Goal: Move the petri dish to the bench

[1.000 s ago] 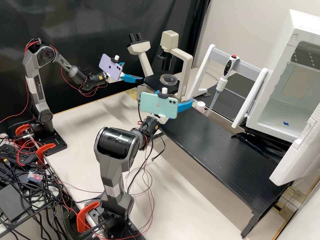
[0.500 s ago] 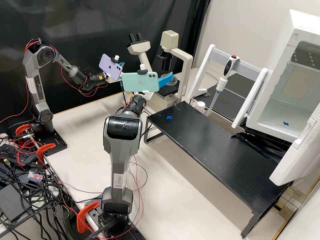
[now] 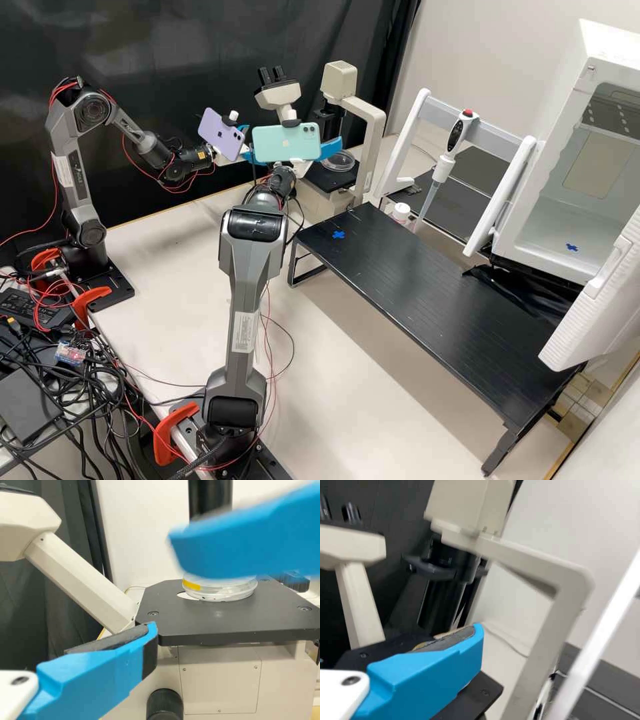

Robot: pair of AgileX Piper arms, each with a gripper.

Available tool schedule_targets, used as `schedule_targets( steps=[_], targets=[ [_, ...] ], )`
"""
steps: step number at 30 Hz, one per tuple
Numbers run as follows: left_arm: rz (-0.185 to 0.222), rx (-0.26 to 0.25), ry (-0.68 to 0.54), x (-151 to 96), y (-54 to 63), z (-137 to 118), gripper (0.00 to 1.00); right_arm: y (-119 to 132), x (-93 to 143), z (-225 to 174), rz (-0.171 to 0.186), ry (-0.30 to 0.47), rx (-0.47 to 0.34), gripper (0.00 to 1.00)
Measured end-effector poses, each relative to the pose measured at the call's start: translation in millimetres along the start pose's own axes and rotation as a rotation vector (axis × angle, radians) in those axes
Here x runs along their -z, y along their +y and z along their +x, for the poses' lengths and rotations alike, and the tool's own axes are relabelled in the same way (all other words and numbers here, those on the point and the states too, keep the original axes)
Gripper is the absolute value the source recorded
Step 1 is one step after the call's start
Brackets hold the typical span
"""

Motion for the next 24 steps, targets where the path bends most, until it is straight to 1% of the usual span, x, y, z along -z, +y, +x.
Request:
schedule_targets(
  steps=[2, 5, 7, 8, 11, 14, 24],
  targets=[
    [0.000, 0.000, 0.000, 0.0, 0.0, 0.0, 1.00, -8.2, -4.8, 12.4, 0.022, -0.025, 0.025, 1.00],
    [0.000, 0.000, 0.000, 0.0, 0.0, 0.0, 1.00, -16.9, -13.8, 27.1, 0.044, -0.053, 0.046, 1.00],
    [0.000, 0.000, 0.000, 0.0, 0.0, 0.0, 1.00, -22.6, -18.9, 34.5, 0.068, -0.076, 0.063, 1.00],
    [0.000, 0.000, 0.000, 0.0, 0.0, 0.0, 1.00, -24.2, -21.2, 38.8, 0.072, -0.084, 0.065, 1.00],
    [0.000, 0.000, 0.000, 0.0, 0.0, 0.0, 1.00, -30.4, -28.1, 53.7, 0.081, -0.105, 0.065, 1.00],
    [0.000, 0.000, 0.000, 0.0, 0.0, 0.0, 1.00, -36.9, -34.9, 62.6, 0.108, -0.126, 0.063, 1.00],
    [0.000, 0.000, 0.000, 0.0, 0.0, 0.0, 1.00, -46.6, -39.4, 76.5, 0.165, -0.146, 0.058, 1.00]
  ],
)
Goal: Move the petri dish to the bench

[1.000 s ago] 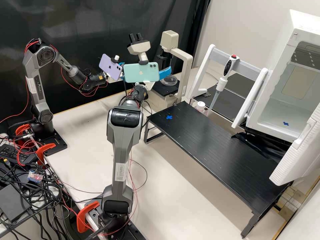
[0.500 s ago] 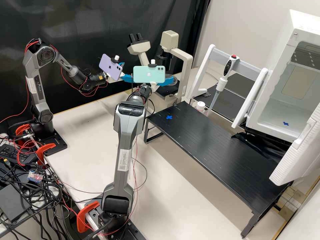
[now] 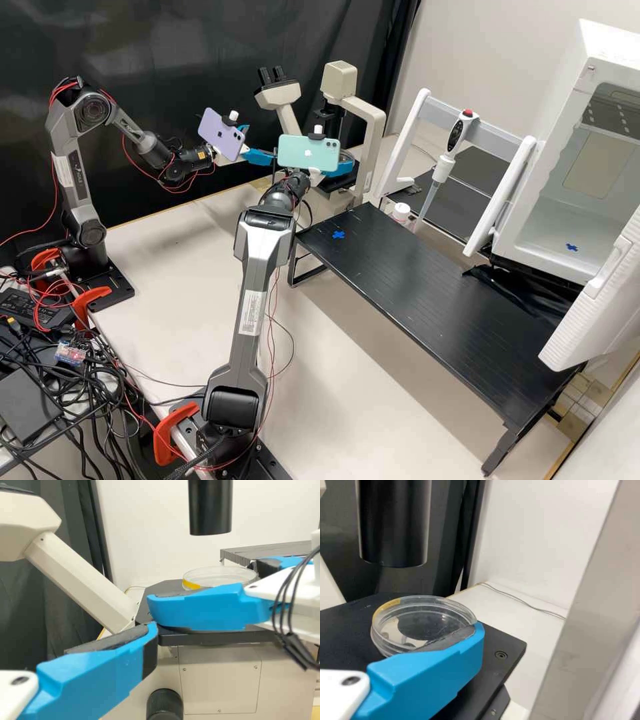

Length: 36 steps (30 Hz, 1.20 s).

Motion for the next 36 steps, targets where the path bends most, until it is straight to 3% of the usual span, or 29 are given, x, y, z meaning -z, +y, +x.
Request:
schedule_targets(
  steps=[7, 16, 17, 36],
  targets=[
    [0.000, 0.000, 0.000, 0.0, 0.0, 0.0, 1.00, 0.9, -2.1, 6.2, 0.038, -0.031, 0.019, 1.00],
    [0.000, 0.000, 0.000, 0.0, 0.0, 0.0, 1.00, -10.8, -10.7, 20.3, 0.050, -0.096, 0.048, 1.00],
    [0.000, 0.000, 0.000, 0.0, 0.0, 0.0, 1.00, -10.8, -10.8, 21.4, 0.049, -0.100, 0.047, 0.00],
    [0.000, 0.000, 0.000, 0.0, 0.0, 0.0, 1.00, -8.9, -13.0, 25.3, 0.062, -0.125, 0.086, 0.00]
  ],
)
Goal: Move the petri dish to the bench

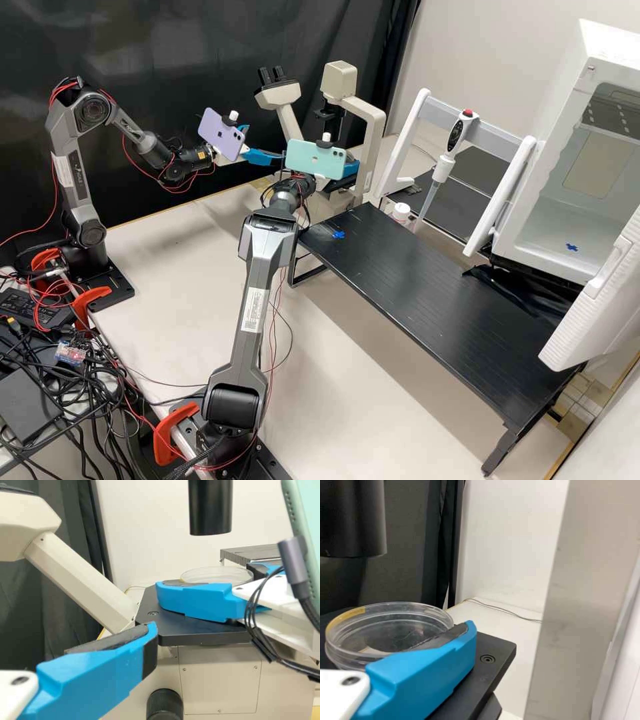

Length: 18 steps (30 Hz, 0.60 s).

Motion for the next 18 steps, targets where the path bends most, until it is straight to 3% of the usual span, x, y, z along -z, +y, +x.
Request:
schedule_targets(
  steps=[18],
  targets=[
    [0.000, 0.000, 0.000, 0.0, 0.0, 0.0, 1.00, 0.6, 0.3, 0.1, 0.002, -0.008, 0.005, 0.00]
  ],
)
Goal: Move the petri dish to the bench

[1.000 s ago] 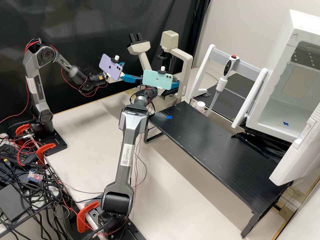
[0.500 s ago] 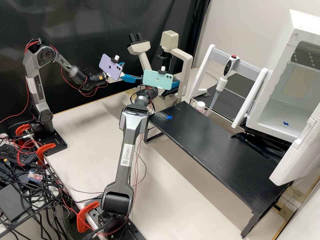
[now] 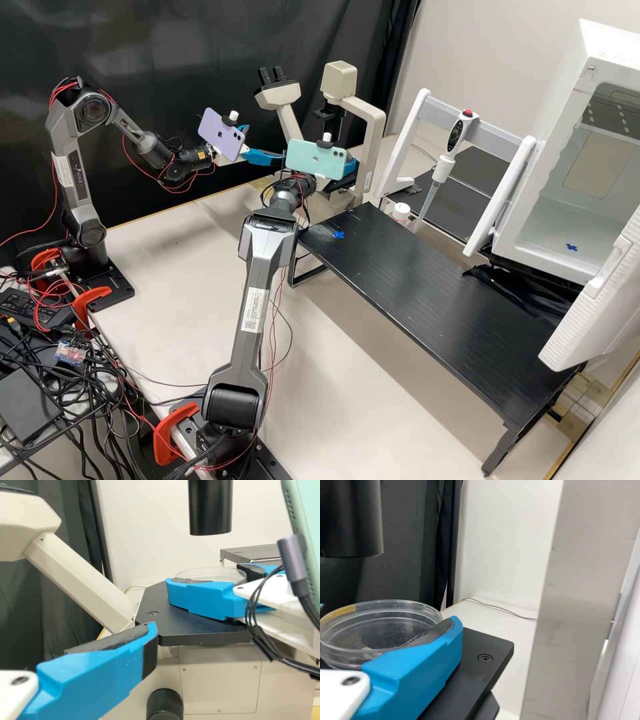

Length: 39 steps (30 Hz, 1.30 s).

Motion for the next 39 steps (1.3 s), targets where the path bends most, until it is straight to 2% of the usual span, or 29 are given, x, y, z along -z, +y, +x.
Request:
schedule_targets(
  steps=[5, 14, 16, 19, 20, 21, 25, 28, 31, 35, 39],
  targets=[
    [0.000, 0.000, 0.000, 0.0, 0.0, 0.0, 1.00, 0.1, -2.2, -2.2, 0.007, 0.000, 0.003, 0.00],
    [0.000, 0.000, 0.000, 0.0, 0.0, 0.0, 1.00, 4.4, -13.0, -20.6, -0.005, 0.040, 0.002, 0.00],
    [0.000, 0.000, 0.000, 0.0, 0.0, 0.0, 1.00, 5.4, -16.1, -31.4, -0.020, 0.060, 0.004, 0.00],
    [0.000, 0.000, 0.000, 0.0, 0.0, 0.0, 1.00, 7.8, -18.5, -50.5, -0.003, 0.087, 0.014, 0.00],
    [0.000, 0.000, 0.000, 0.0, 0.0, 0.0, 1.00, 9.3, -19.3, -60.3, -0.015, 0.101, 0.021, 0.00],
    [0.000, 0.000, 0.000, 0.0, 0.0, 0.0, 1.00, 10.8, -19.4, -67.2, -0.008, 0.110, 0.028, 0.00],
    [0.000, 0.000, 0.000, 0.0, 0.0, 0.0, 1.00, 22.8, -17.4, -101.2, -0.021, 0.168, 0.020, 0.00],
    [0.000, 0.000, 0.000, 0.0, 0.0, 0.0, 1.00, 33.4, -16.5, -126.9, -0.008, 0.195, 0.021, 0.00],
    [0.000, 0.000, 0.000, 0.0, 0.0, 0.0, 1.00, 39.5, -24.1, -147.0, 0.013, 0.189, 0.018, 0.00],
    [0.000, 0.000, 0.000, 0.0, 0.0, 0.0, 1.00, 55.2, -38.8, -173.8, 0.057, 0.200, -0.043, 0.00],
    [0.000, 0.000, 0.000, 0.0, 0.0, 0.0, 1.00, 65.3, -56.6, -194.1, 0.071, 0.204, -0.092, 0.00]
  ],
)
